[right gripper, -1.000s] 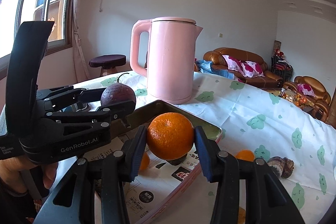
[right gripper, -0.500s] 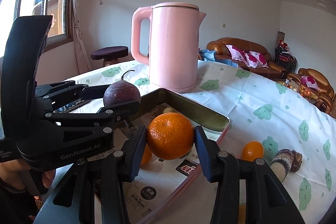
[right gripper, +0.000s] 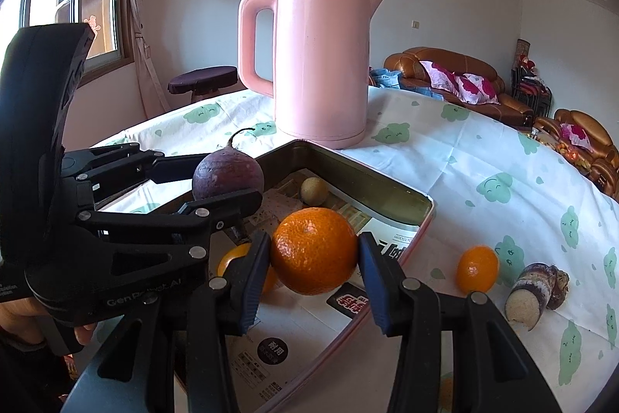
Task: Organize fruits
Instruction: 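Lower the orange and beet into the tin box and open both grippers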
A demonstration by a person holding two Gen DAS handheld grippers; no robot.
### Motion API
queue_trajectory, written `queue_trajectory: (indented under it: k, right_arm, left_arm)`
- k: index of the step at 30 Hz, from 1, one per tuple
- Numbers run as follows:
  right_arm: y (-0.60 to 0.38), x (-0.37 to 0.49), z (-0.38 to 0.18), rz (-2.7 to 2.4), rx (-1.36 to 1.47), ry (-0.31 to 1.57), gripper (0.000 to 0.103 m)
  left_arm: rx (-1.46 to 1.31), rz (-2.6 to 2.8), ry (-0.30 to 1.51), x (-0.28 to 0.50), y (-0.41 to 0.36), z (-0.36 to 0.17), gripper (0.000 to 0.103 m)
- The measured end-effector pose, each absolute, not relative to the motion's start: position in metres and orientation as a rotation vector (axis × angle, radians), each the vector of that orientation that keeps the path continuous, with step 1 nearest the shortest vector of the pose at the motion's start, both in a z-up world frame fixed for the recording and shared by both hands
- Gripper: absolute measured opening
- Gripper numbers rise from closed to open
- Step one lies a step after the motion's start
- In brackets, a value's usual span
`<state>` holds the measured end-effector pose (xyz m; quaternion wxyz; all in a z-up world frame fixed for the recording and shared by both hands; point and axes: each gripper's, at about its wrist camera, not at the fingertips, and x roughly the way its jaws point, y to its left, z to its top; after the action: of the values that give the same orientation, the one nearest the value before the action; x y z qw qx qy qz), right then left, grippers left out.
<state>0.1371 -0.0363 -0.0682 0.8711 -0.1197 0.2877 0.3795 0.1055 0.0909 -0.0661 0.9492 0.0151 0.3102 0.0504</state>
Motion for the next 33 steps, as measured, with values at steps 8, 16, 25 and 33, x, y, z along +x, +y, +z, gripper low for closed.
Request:
queue_trajectory:
  k: [8,16,25,33]
  right_arm:
    - [-0.034,0.144,-0.073,0.804,-0.245,0.651,0.049]
    - [-0.035,0.145,-0.071,0.809,-0.232,0.657,0.052]
    - [-0.055,0.145,-0.064,0.769,-0.145,0.6,0.073]
    - [-0.069,0.143,-0.056,0.721,-0.12,0.553,0.074]
  left_arm:
    - [0.024,0.098,0.644,0.107,0.092,-0.067,0.051]
    - [0.028,0.141,0.627,0.104,0.095,-0.066,0.062]
    - [-0.015,0.157,0.579,0.097,0.099,-0.06,0.085]
    - [-0.022,0.167,0.54,0.093,0.094,-0.058,0.097]
